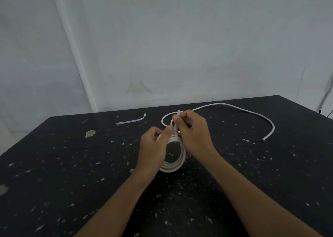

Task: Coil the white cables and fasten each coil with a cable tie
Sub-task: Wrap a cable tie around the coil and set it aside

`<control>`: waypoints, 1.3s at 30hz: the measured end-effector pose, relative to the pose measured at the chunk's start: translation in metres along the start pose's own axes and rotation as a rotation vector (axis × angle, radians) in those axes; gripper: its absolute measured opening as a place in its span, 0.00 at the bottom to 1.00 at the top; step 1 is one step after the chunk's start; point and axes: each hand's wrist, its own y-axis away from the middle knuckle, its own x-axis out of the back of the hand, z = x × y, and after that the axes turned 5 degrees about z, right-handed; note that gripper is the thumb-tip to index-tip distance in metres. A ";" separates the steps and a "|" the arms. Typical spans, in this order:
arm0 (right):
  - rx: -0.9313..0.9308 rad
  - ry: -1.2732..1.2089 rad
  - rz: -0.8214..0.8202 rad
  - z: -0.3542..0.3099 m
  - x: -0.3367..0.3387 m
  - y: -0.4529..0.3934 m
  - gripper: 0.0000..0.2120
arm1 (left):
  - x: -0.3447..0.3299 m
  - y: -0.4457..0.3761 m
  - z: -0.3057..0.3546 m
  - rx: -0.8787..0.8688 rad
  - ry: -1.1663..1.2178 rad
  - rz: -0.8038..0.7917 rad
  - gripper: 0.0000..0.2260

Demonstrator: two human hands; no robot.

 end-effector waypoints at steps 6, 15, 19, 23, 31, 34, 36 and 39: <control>-0.095 -0.230 -0.129 0.002 0.003 0.000 0.04 | 0.008 -0.008 -0.007 0.053 0.082 0.061 0.20; -0.186 -0.144 -0.037 0.000 -0.008 0.000 0.07 | 0.002 -0.001 0.000 -0.027 0.051 0.074 0.13; -0.185 -0.214 -0.035 0.000 -0.006 0.003 0.10 | 0.005 -0.005 0.002 -0.003 0.082 0.162 0.13; 0.036 0.087 -0.270 0.002 -0.018 0.021 0.16 | 0.014 -0.016 0.004 0.257 0.296 0.313 0.18; 0.048 0.042 -0.138 0.004 -0.042 0.042 0.10 | 0.024 -0.024 0.009 0.324 0.518 0.400 0.25; 0.020 -0.046 -0.128 0.001 -0.048 0.052 0.11 | 0.022 -0.026 0.003 0.309 0.471 0.528 0.25; 0.012 -0.089 -0.122 -0.004 -0.053 0.058 0.12 | 0.024 -0.029 0.000 0.349 0.445 0.541 0.26; -0.022 -0.151 -0.086 -0.009 -0.060 0.055 0.12 | 0.029 -0.036 0.002 0.337 0.391 0.409 0.26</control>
